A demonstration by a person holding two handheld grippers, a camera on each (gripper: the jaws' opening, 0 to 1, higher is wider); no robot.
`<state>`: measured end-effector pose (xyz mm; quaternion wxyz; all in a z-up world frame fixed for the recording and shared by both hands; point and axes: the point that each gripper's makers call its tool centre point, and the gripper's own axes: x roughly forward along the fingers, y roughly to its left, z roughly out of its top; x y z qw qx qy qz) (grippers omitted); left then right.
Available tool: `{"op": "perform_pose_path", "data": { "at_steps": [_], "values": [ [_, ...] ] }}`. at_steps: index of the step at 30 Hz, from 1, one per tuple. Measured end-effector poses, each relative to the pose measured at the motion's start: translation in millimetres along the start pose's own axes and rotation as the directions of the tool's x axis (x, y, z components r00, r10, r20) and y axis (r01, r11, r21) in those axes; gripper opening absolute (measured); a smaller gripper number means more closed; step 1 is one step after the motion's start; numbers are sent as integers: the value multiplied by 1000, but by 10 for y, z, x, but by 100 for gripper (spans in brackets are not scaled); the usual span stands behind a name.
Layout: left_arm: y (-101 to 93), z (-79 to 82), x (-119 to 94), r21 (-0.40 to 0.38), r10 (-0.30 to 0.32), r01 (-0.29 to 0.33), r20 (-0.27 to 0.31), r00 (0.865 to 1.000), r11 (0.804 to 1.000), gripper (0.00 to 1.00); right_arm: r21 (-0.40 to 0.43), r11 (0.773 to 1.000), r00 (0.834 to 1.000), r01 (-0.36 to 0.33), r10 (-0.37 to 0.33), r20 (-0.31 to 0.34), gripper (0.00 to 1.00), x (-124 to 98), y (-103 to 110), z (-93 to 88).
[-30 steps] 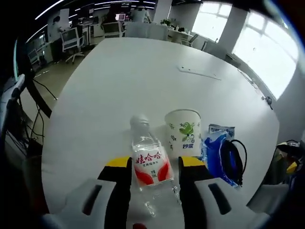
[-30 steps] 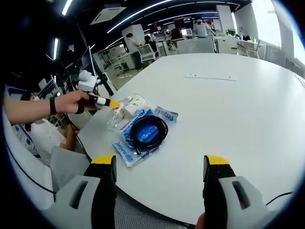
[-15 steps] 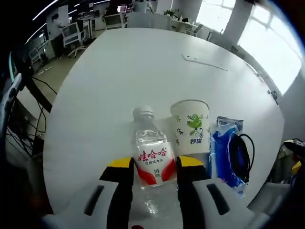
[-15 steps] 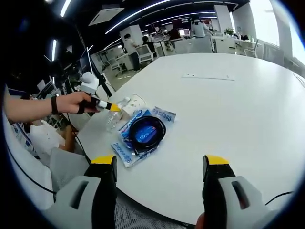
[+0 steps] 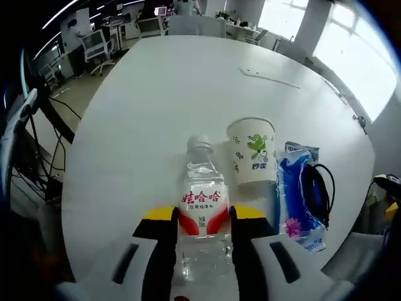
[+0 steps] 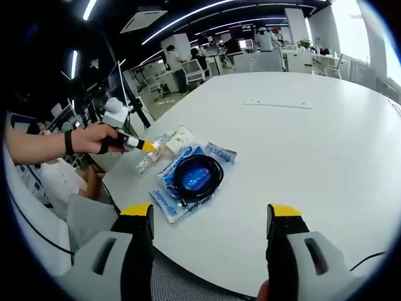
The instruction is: Arrange the tabletop items into an orderly group along one side of the table until the central work area is clear of visible clutter.
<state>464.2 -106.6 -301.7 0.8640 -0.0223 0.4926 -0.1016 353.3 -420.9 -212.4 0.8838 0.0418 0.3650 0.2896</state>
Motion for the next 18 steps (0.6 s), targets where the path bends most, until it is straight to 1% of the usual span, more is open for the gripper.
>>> {"op": "perform_pose_path", "data": {
  "at_steps": [3, 6, 9, 18],
  "values": [
    [-13, -87, -43, 3, -1, 1, -1, 1000, 1000, 32, 0, 1000, 1000, -1, 1, -1, 73, 0, 9, -16],
    [-55, -177, -90, 28, -5, 5, -9, 1000, 1000, 32, 1, 1000, 1000, -3, 3, 0, 73, -2, 33, -35],
    [-58, -253, -133, 24, -8, 8, -11, 1000, 1000, 32, -3, 1000, 1000, -6, 6, -2, 73, 2, 63, -51],
    [-62, -388, -211, 14, -7, 7, -18, 1000, 1000, 32, -20, 1000, 1000, -14, 14, -2, 73, 7, 97, -49]
  ]
}}
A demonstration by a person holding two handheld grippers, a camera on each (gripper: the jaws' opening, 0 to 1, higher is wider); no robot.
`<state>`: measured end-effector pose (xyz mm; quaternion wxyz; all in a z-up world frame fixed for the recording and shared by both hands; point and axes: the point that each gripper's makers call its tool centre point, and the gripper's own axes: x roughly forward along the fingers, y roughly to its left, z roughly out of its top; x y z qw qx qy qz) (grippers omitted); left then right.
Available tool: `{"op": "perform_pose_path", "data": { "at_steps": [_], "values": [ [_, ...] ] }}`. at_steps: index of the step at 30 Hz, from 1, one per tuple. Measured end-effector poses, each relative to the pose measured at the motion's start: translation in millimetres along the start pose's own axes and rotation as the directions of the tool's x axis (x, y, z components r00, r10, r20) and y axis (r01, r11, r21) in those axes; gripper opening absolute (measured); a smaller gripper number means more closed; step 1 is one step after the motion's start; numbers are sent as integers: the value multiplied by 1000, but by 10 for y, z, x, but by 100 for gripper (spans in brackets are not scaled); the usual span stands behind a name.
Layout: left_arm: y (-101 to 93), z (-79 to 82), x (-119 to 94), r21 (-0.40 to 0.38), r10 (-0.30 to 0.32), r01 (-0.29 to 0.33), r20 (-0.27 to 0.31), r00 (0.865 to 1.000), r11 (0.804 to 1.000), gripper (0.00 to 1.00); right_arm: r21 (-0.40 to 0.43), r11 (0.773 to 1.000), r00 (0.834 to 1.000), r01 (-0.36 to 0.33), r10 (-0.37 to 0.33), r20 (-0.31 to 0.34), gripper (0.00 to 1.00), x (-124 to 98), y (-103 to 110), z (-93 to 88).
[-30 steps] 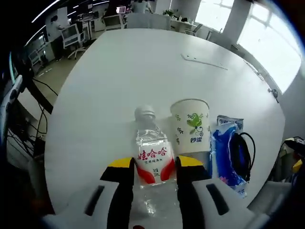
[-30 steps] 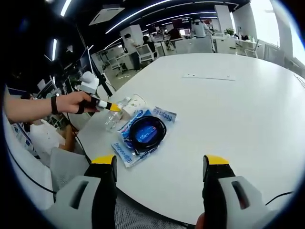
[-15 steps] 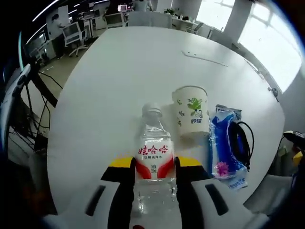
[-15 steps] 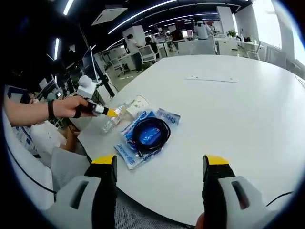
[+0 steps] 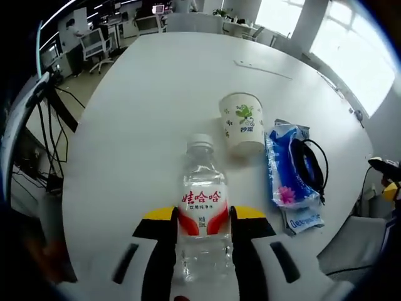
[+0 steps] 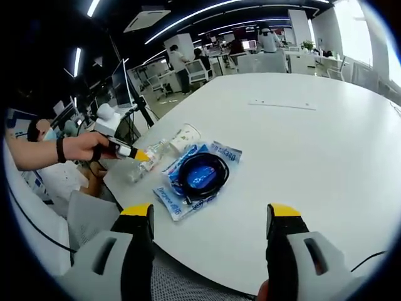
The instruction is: Arrange the tabletop items into an orderly group along one side of the table until the central work area is clear of visible clutter.
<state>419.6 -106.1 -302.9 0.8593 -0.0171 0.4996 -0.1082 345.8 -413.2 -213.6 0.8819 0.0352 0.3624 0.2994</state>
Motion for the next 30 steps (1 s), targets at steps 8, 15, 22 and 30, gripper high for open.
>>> {"op": "perform_pose_path", "data": {
  "at_steps": [8, 15, 22, 30],
  "values": [
    [8, -31, -17, -14, 6, -6, -6, 1000, 1000, 33, -12, 1000, 1000, 0, 0, 6, 73, -2, 8, 40],
    [-4, -30, -5, -2, 5, -5, -22, 1000, 1000, 34, -17, 1000, 1000, -1, 1, 6, 73, -8, 15, 42],
    [-43, -33, 50, -17, -21, 21, -42, 999, 1000, 42, -19, 1000, 1000, 2, -2, 8, 73, -18, 6, 44],
    [-53, -45, 136, -1, 2, -2, -66, 998, 1000, 43, -18, 1000, 1000, 5, -5, 7, 73, -25, 6, 31]
  ]
}}
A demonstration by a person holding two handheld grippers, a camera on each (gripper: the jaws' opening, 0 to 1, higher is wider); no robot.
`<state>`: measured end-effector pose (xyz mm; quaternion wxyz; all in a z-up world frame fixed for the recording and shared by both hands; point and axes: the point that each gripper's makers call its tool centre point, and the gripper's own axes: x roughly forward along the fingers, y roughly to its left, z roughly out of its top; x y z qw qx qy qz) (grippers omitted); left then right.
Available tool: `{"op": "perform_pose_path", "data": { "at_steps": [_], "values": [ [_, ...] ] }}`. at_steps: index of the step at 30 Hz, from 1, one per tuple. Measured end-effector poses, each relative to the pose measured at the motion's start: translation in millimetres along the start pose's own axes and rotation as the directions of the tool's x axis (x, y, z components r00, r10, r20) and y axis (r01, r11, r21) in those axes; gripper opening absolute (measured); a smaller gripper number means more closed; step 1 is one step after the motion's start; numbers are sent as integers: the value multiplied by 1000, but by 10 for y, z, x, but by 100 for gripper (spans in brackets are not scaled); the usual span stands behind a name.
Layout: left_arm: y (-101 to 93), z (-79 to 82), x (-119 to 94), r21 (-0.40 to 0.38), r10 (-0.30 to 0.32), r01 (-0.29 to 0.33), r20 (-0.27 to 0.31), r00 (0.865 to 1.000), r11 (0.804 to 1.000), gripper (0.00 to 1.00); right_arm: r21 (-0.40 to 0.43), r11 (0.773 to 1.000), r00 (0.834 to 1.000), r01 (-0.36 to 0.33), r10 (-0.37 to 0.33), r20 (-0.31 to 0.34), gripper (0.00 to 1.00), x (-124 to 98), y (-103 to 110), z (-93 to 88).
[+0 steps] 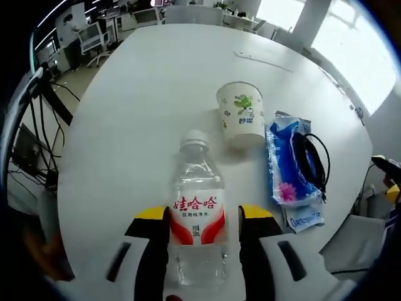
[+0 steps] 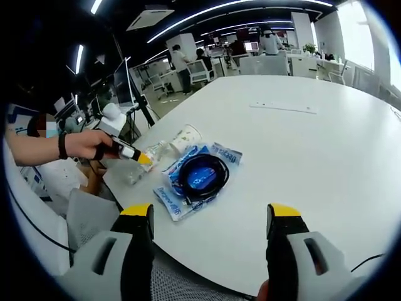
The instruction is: Arrange the tabletop items into an orderly group along one side of the table until the central work area is clear of visible clutter.
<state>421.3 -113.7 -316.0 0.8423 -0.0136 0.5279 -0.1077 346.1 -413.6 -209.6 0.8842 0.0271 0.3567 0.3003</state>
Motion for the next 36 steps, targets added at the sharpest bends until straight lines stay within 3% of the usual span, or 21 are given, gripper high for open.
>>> {"op": "perform_pose_path", "data": {
  "at_steps": [10, 18, 36],
  "values": [
    [49, -8, 79, -7, 31, -31, -38, 999, 999, 39, 1, 1000, 1000, -3, 3, -1, 73, 1, -7, -13],
    [59, 0, 63, -81, 14, -17, -35, 999, 997, 38, -1, 1000, 1000, -10, 10, -24, 73, 4, -19, -56],
    [56, -51, -20, -130, 3, 1, 26, 1000, 991, 36, -42, 999, 998, -30, 28, -48, 73, 89, 62, 28]
  ]
}}
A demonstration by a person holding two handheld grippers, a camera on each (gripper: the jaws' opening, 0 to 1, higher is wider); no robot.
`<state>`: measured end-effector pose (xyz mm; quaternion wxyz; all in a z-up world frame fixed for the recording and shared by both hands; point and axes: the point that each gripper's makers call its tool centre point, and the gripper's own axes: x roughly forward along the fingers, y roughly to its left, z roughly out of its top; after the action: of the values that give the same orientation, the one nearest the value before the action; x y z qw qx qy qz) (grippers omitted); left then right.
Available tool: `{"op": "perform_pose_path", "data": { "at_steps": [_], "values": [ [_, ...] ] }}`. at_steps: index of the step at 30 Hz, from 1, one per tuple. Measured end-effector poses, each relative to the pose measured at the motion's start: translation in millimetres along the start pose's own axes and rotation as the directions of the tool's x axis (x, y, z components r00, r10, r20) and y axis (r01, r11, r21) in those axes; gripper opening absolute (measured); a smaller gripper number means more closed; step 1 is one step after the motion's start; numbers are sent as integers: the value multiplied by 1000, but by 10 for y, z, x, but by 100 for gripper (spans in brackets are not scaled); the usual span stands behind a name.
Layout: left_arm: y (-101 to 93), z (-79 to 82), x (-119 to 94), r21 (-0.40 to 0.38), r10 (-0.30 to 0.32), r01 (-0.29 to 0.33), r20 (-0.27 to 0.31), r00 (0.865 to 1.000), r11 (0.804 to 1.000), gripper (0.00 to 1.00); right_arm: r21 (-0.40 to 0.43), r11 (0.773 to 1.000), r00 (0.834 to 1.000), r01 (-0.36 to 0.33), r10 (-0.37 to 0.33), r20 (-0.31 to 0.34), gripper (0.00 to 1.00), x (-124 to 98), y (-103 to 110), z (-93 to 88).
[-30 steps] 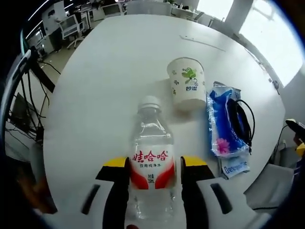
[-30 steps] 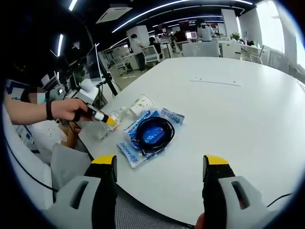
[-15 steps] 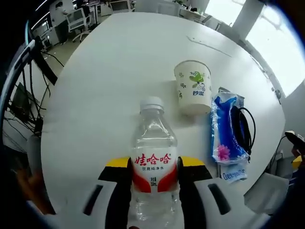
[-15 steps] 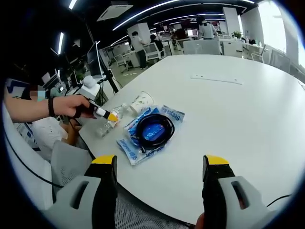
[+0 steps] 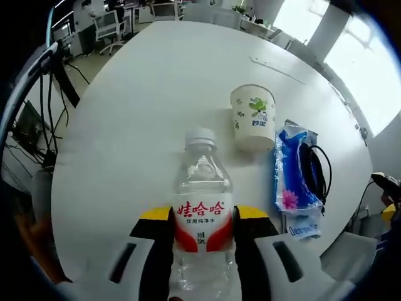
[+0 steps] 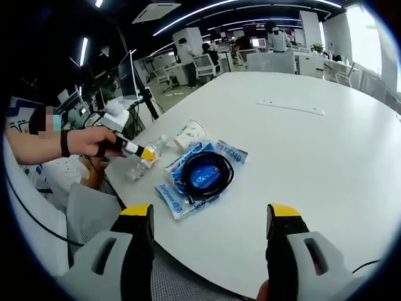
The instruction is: Arrange the tabletop items into an orderly group along one side of the table until the central work area is clear of visible clutter.
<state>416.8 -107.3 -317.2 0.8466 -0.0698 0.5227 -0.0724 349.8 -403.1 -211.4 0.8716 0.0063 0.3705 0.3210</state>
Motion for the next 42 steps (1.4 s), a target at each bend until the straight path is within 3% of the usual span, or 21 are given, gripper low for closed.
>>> {"op": "perform_pose_path", "data": {
  "at_steps": [11, 17, 42],
  "values": [
    [4, 109, -141, 12, 5, -5, 52, 999, 1000, 36, -18, 1000, 999, -23, 23, -24, 73, 118, -29, -70],
    [-5, 208, -226, 33, 8, -11, 91, 996, 999, 35, -103, 994, 996, -34, 25, -87, 74, 199, -38, -167],
    [-55, 414, -435, 85, 3, -18, 171, 985, 996, 35, -102, 993, 994, -57, 47, -97, 75, 243, -55, -272]
  ]
}}
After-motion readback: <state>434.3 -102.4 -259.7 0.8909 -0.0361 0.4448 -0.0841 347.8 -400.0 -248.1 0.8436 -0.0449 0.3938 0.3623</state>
